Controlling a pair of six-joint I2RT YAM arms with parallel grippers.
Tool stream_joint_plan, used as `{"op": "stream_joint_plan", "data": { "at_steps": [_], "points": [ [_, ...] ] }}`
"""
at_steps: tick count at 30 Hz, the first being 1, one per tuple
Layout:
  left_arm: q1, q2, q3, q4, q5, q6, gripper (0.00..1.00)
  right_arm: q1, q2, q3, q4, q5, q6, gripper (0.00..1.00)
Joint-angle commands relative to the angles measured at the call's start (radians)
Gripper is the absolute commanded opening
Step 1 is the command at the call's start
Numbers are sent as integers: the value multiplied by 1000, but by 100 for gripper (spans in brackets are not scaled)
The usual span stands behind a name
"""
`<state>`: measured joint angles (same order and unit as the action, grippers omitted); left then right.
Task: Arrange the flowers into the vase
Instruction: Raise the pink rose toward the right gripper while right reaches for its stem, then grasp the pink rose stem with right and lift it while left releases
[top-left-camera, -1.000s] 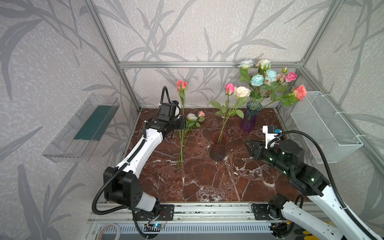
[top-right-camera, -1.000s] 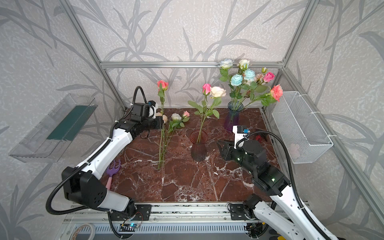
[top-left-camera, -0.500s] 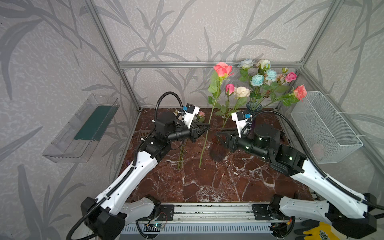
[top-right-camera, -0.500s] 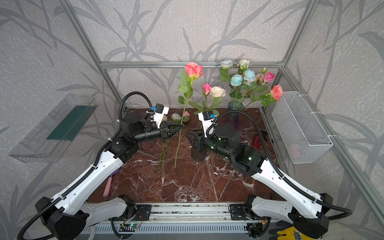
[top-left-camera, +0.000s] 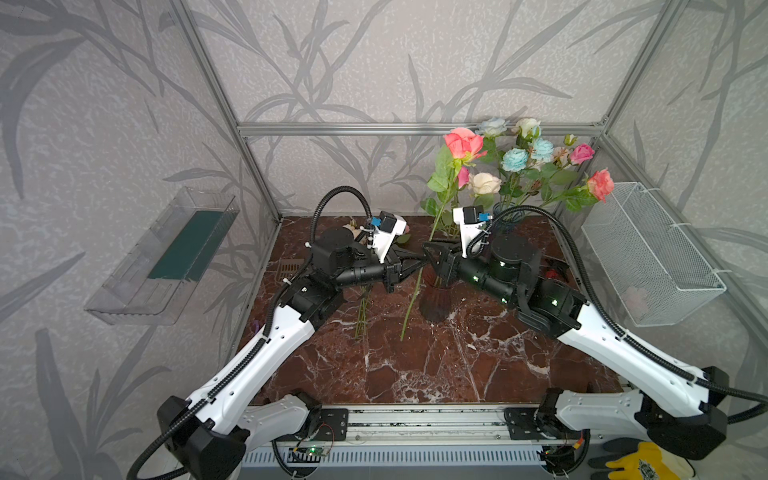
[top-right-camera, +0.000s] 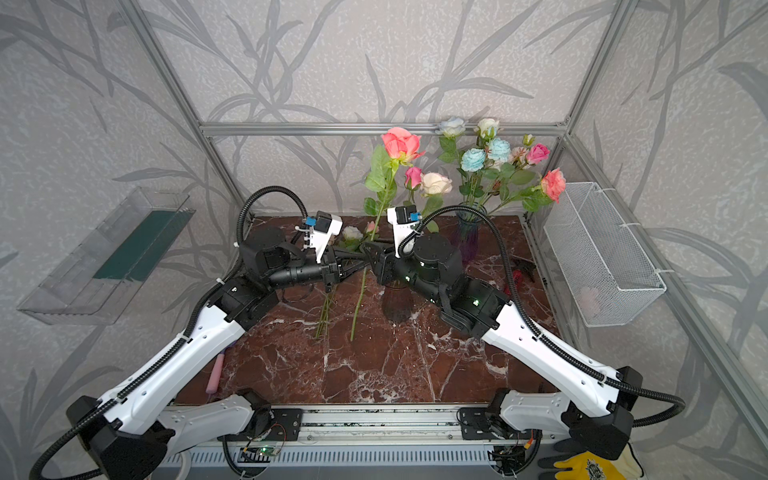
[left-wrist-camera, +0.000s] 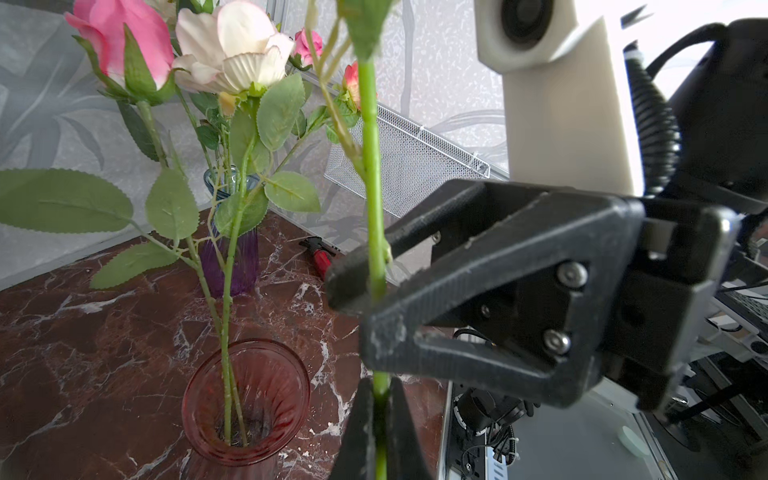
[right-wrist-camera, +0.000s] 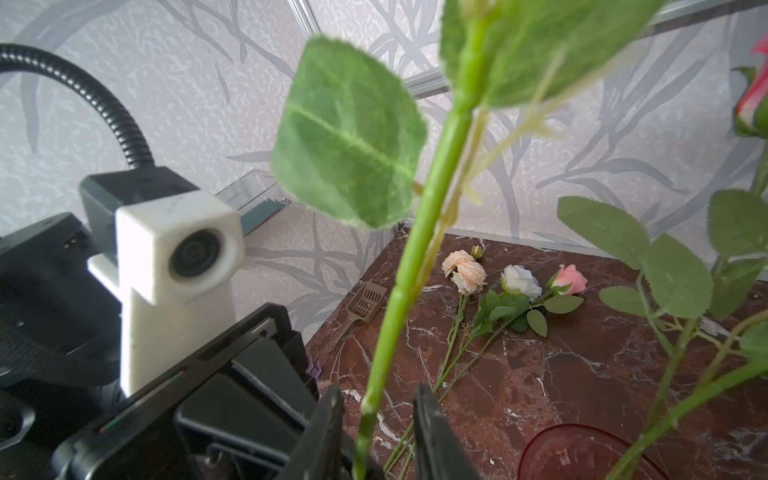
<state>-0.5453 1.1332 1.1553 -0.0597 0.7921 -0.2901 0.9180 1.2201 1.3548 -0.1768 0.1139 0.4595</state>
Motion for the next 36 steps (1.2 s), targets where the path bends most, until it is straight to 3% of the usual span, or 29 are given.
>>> {"op": "stream_joint_plan", "data": {
  "at_steps": [1, 6, 9, 10, 12, 14, 16, 20, 23, 25, 30, 36],
  "points": [
    [-3, -29, -6, 14, 23, 25, 0, -2, 21, 39, 48, 5, 9, 24],
    [-4, -30, -10, 14, 15, 26, 0, -3, 23, 38, 66, -8, 21, 4],
    [-3, -32, -11, 12, 1, 26, 0, -2, 14, 37, 77, -8, 17, 2],
    [-3, -35, -14, 14, -16, 23, 12, -2, 13, 39, 77, -8, 12, 1],
    [-2, -43, -23, 15, -47, 25, 47, -2, 12, 53, 67, 2, -10, 0],
    [2, -62, -32, 4, -108, 46, 63, -2, 4, 75, 52, 28, -46, 0],
    [8, -88, -48, -1, -217, 74, 65, -3, -7, 102, 32, 66, -96, 1],
    [24, -178, -156, 100, -605, 58, 68, -12, -22, 184, -11, 173, -220, 2],
    [50, -223, -215, 151, -814, 28, 71, -47, -21, 232, -25, 209, -284, 2],
    [75, -234, -241, 178, -849, 6, 72, -90, -11, 255, -32, 199, -300, 2],
    [136, -197, -249, 201, -797, -55, 72, -219, 44, 307, -95, 122, -271, 2],
    [207, -148, -242, 216, -712, -124, 72, -246, 77, 225, -77, 85, -244, 2]
  ]
}}
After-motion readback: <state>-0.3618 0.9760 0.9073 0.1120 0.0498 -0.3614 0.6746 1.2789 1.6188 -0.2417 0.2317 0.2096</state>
